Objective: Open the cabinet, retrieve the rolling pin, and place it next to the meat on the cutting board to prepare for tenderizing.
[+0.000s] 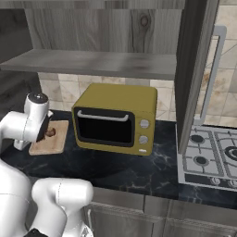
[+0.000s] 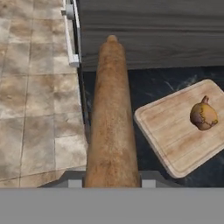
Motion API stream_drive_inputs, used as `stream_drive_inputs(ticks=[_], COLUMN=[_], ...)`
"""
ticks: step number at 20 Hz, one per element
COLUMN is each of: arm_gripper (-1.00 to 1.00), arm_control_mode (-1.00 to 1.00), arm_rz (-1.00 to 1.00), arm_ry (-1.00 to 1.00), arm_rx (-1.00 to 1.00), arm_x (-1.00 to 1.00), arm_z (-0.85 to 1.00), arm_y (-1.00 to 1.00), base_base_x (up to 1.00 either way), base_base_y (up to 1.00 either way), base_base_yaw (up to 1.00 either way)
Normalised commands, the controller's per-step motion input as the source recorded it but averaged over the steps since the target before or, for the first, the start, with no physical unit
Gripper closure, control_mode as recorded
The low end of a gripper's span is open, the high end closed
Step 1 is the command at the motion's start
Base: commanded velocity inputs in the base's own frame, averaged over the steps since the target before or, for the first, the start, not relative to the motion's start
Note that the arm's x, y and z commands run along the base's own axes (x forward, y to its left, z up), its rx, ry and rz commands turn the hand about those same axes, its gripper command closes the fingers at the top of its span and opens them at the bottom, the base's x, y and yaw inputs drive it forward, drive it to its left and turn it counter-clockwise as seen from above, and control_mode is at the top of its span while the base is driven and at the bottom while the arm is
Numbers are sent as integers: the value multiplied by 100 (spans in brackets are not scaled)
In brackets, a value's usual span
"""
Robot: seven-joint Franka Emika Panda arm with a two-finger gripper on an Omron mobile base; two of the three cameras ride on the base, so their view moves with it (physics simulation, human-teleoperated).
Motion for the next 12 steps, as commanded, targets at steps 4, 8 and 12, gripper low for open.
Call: stream_drive_inputs(ticks=[4,8,12], arm_gripper=[100,100,100], arm_control_mode=[-100,-100,-100], arm_rz=[1,3,4], arm_ry=[-2,0,0], arm_rx=[0,0,0], arm_x=[38,40,41], arm_z=[-31,-23,-22], arm_y=[10,14,20], base_base_x=[0,0,0], base_base_y=[0,0,0], base_base_yaw=[0,0,0])
